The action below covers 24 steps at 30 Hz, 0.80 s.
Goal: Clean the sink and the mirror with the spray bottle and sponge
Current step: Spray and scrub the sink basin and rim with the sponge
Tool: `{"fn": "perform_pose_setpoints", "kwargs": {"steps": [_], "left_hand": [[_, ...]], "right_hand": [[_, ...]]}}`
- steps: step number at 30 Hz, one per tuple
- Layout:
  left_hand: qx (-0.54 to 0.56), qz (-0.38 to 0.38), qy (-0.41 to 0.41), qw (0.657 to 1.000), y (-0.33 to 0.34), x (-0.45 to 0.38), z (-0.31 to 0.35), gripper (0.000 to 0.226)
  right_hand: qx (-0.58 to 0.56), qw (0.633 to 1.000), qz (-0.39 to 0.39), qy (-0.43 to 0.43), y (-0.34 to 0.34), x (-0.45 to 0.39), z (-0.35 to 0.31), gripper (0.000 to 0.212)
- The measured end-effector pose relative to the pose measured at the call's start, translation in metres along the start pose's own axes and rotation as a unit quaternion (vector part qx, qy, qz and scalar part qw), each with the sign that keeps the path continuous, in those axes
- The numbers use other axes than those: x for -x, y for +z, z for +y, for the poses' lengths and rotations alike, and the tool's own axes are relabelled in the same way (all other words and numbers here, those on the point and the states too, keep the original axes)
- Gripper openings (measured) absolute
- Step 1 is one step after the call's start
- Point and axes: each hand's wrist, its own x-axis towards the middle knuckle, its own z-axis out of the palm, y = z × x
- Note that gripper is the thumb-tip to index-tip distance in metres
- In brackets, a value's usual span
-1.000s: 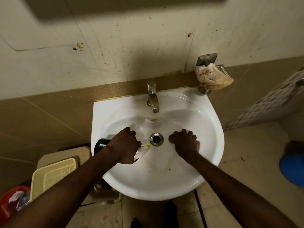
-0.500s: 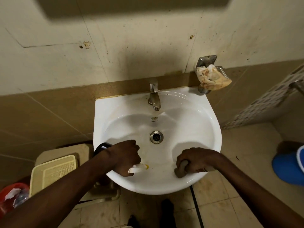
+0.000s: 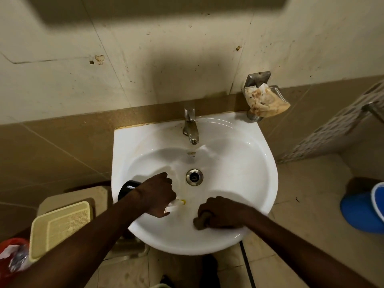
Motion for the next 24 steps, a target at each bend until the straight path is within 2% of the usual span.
{"fn": "perform_pose_setpoints", "kwargs": {"steps": [2, 4, 6, 7, 9, 10, 12, 13, 15, 17, 19, 20, 22, 23, 24], "left_hand": [[0.022, 0.025, -0.024, 0.999, 0.003, -0.002, 0.001, 0.045], [0.017, 0.011, -0.031, 0.999, -0.002, -0.004, 0.001, 0.049], [0.005, 0.016, -0.022, 1.000, 0.000, -0.008, -0.005, 0.052], [-0.003, 0.008, -0.024, 1.000, 0.001, -0.009, -0.005, 0.046], [-0.023, -0.015, -0.064, 0.998, -0.005, -0.009, -0.003, 0.034], [-0.027, -0.008, -0.074, 0.997, -0.006, -0.010, -0.004, 0.033], [-0.023, 0.000, -0.071, 0.997, -0.005, -0.013, -0.007, 0.032], [-0.028, -0.007, -0.078, 0.997, -0.004, -0.014, -0.005, 0.032], [-0.018, -0.014, -0.101, 0.995, -0.010, -0.012, -0.001, 0.029], [-0.008, -0.001, -0.098, 0.995, -0.009, -0.015, -0.003, 0.029], [-0.030, 0.007, -0.112, 0.993, -0.008, -0.015, 0.000, 0.030], [-0.027, 0.022, -0.142, 0.989, -0.006, -0.015, 0.002, 0.029], [0.002, 0.071, -0.222, 0.972, 0.001, -0.019, -0.001, 0.036], [0.023, 0.091, -0.252, 0.963, 0.006, -0.021, -0.003, 0.041], [0.042, 0.107, -0.281, 0.953, 0.004, -0.021, -0.005, 0.044]], "right_hand": [[0.008, 0.982, 0.152, 0.111, 0.016, -0.027, -0.004, 0.028], [0.021, 0.932, 0.287, 0.221, 0.014, -0.054, -0.002, 0.025], [0.039, 0.895, 0.357, 0.265, 0.006, -0.072, 0.002, 0.024], [0.026, 0.883, 0.382, 0.272, 0.003, -0.080, 0.004, 0.024], [-0.017, 0.892, 0.380, 0.245, 0.005, -0.102, 0.002, 0.028], [-0.024, 0.910, 0.359, 0.209, 0.007, -0.111, -0.003, 0.031], [-0.017, 0.949, 0.300, 0.101, 0.008, -0.119, -0.009, 0.043], [-0.024, 0.959, 0.278, 0.040, 0.007, -0.117, -0.008, 0.048], [-0.034, 0.965, 0.253, -0.057, 0.008, -0.112, 0.002, 0.044], [-0.034, 0.959, 0.276, -0.055, 0.010, -0.108, 0.002, 0.040], [-0.035, 0.943, 0.330, 0.028, 0.012, -0.111, -0.008, 0.035], [-0.037, 0.946, 0.318, 0.049, 0.011, -0.114, -0.014, 0.036], [0.013, 0.955, 0.296, -0.008, 0.010, -0.116, -0.019, 0.037], [0.035, 0.947, 0.315, -0.054, 0.010, -0.115, -0.019, 0.033], [0.041, 0.923, 0.374, -0.081, 0.010, -0.112, -0.018, 0.030]]}}
